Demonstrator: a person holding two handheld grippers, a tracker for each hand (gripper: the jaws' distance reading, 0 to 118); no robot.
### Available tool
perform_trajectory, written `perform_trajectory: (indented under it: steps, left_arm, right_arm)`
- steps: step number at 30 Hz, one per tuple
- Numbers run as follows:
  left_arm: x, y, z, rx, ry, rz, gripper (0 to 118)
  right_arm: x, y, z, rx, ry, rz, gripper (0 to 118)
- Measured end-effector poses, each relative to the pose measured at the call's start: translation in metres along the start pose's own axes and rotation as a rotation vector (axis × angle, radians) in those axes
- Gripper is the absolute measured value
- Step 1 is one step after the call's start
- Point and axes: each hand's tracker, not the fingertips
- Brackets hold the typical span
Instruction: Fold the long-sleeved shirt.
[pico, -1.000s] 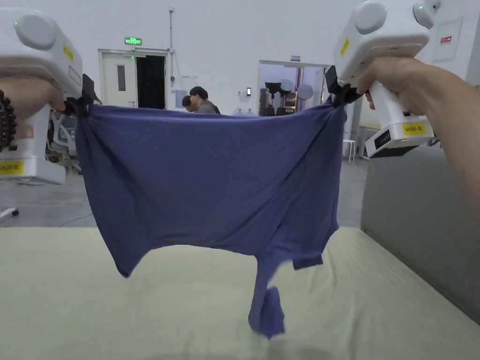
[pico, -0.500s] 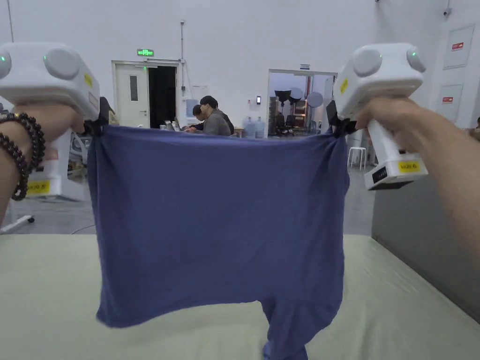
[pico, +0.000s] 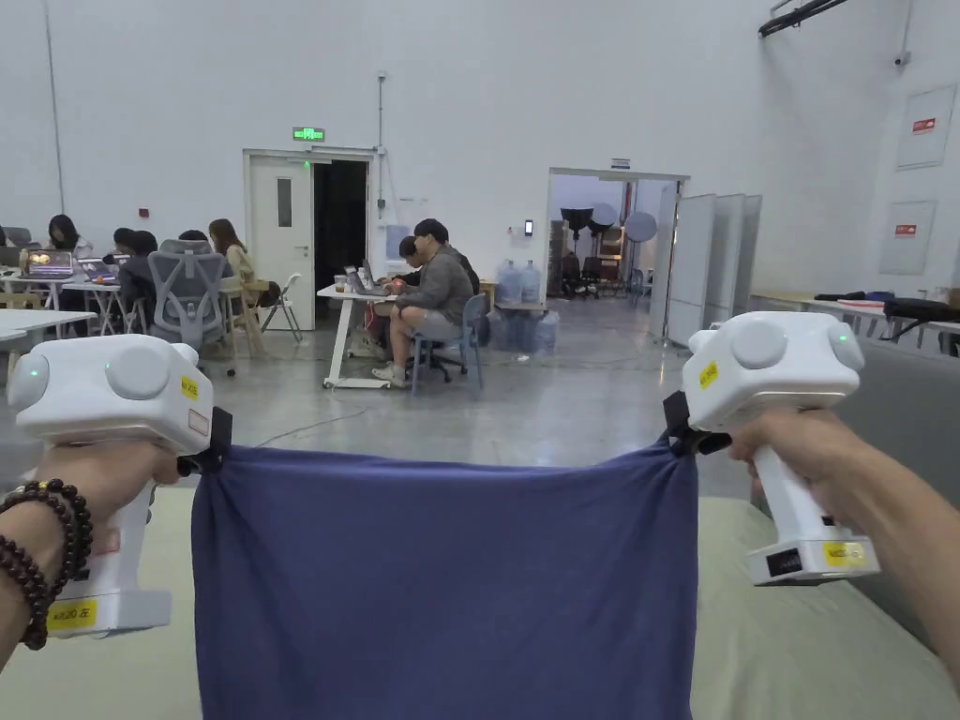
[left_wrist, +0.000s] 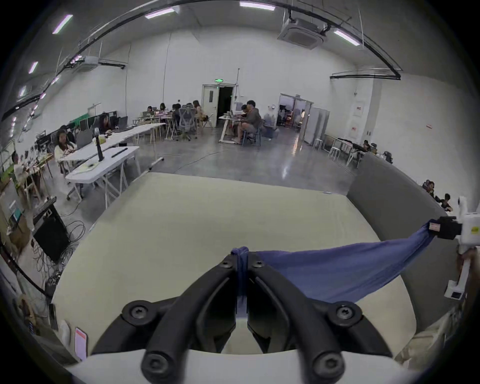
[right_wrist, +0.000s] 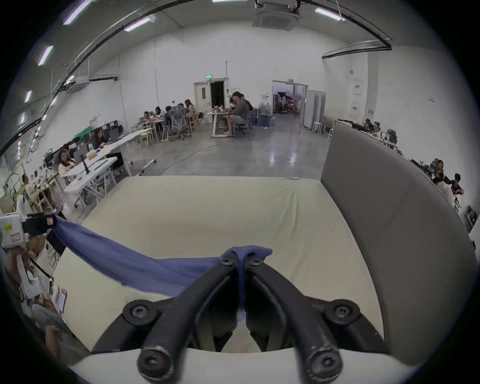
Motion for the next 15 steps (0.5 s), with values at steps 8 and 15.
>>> perform_trajectory:
  steps: [8, 15]
  left_arm:
    - [-0.017, -0.111, 0.064, -0.052, -0.026, -0.055, 0]
    - [-0.034, -0.253, 0.119, -0.178, -0.056, -0.122, 0]
  right_arm:
    - [-0.012, -0.124, 0.075, -0.020, 0.055, 0.103, 0]
    - [-0.009, -0.285, 0.107, -0.166, 0.119, 0.117, 0]
